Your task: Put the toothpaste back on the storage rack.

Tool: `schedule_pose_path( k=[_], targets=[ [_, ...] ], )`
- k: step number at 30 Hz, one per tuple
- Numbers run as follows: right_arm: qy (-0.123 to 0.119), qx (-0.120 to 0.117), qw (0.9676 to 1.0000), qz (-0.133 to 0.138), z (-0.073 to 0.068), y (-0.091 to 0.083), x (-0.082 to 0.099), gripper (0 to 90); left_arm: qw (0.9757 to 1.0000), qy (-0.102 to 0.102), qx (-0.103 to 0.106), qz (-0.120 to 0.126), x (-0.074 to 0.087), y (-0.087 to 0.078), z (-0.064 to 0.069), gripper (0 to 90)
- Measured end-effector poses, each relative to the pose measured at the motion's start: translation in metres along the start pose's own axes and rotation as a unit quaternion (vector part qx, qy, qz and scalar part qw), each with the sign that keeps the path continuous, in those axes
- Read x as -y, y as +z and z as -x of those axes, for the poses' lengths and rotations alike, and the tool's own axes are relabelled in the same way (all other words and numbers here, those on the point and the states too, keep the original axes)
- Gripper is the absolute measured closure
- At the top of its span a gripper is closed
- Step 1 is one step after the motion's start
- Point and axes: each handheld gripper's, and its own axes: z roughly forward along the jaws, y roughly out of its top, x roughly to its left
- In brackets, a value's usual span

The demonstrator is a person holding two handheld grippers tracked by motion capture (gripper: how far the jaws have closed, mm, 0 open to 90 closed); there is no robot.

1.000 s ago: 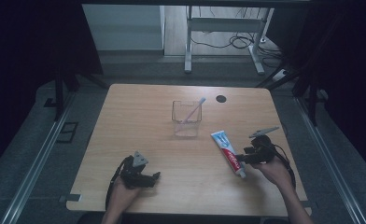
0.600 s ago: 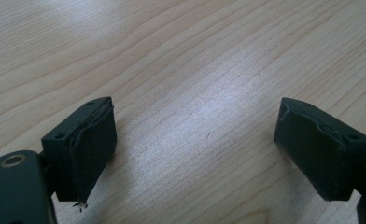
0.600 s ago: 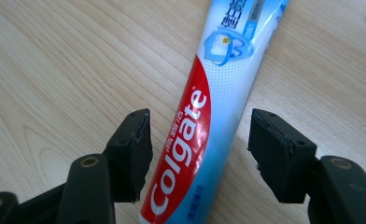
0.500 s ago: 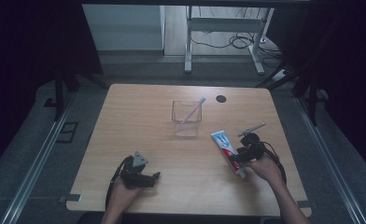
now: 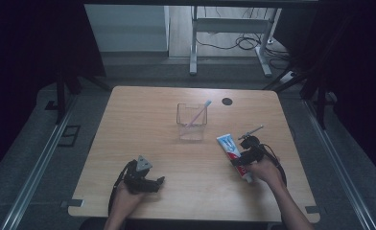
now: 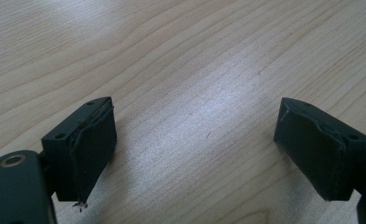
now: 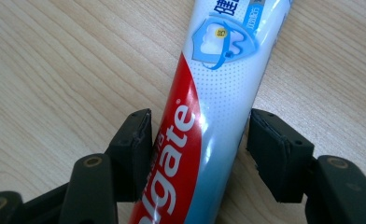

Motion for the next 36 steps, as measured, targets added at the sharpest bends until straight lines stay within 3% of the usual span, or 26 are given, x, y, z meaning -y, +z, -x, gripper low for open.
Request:
schedule_pose_path(
  k=[3, 11, 17, 30, 36],
  targets=[
    [-0.001, -0.002, 1.0, -0.003, 0.001, 0.003, -0.001, 43.5, 1.0, 0.0, 0.0, 0.0, 0.0, 0.0, 0.0, 13.0],
    [-0.016, 0.005, 0.9997, -0.02, -0.001, 0.001, -0.008, 62.4, 1.0, 0.0, 0.0, 0.0, 0.0, 0.0, 0.0, 13.1],
    [-0.023, 0.005, 0.9995, -0.022, -0.002, -0.003, -0.01, 69.9, 1.0, 0.0, 0.0, 0.0, 0.0, 0.0, 0.0, 13.0],
    [-0.039, 0.003, 0.999, -0.022, -0.006, -0.006, -0.009, 72.6, 1.0, 0.0, 0.0, 0.0, 0.0, 0.0, 0.0, 13.0],
    [-0.044, 0.005, 0.999, -0.004, -0.01, -0.014, -0.01, 72.7, 1.0, 0.0, 0.0, 0.0, 0.0, 0.0, 0.0, 13.1]
  ],
)
